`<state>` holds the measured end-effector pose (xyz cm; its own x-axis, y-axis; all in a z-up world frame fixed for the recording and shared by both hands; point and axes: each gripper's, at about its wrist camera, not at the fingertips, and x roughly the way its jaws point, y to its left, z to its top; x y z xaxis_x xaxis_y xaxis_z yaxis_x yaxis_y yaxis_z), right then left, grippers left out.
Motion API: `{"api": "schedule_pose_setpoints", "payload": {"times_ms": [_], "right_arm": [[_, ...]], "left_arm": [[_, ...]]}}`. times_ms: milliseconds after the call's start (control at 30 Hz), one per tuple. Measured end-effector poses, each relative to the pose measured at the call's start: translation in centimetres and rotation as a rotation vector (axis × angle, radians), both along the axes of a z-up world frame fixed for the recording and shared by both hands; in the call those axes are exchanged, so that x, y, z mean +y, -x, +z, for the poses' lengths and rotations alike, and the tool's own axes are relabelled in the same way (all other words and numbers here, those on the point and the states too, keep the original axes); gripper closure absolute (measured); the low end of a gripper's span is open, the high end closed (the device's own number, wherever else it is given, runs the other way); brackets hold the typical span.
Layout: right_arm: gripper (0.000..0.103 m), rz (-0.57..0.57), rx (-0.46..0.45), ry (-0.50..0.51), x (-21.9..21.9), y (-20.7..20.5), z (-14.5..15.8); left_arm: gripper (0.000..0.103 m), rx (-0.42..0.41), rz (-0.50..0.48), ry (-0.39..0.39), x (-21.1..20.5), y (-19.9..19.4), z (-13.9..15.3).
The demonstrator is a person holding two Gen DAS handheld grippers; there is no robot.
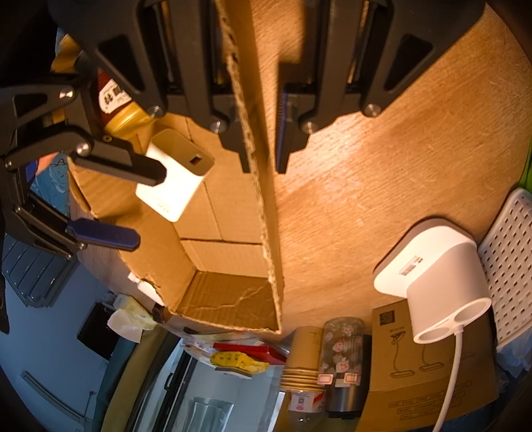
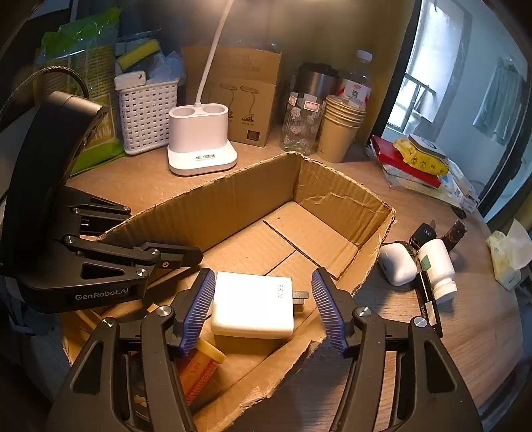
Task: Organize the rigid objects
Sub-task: 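Carry the charger into the box and release it beside the tin, then move the right tool back to the black flashlight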
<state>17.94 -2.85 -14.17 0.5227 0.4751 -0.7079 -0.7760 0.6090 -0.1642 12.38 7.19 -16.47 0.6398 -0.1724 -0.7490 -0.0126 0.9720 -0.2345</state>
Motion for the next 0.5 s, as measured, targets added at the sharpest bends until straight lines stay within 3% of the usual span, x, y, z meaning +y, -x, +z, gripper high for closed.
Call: {"api": "schedule_pose_setpoints", "payload": {"times_ms": [500], "right_arm": [[0.039, -0.033, -0.011, -0.048, -1.1, -0.1, 1.1]], "left_arm": [[0.089, 0.001, 0.000, 0.000, 0.0, -0.1, 0.0]]}}
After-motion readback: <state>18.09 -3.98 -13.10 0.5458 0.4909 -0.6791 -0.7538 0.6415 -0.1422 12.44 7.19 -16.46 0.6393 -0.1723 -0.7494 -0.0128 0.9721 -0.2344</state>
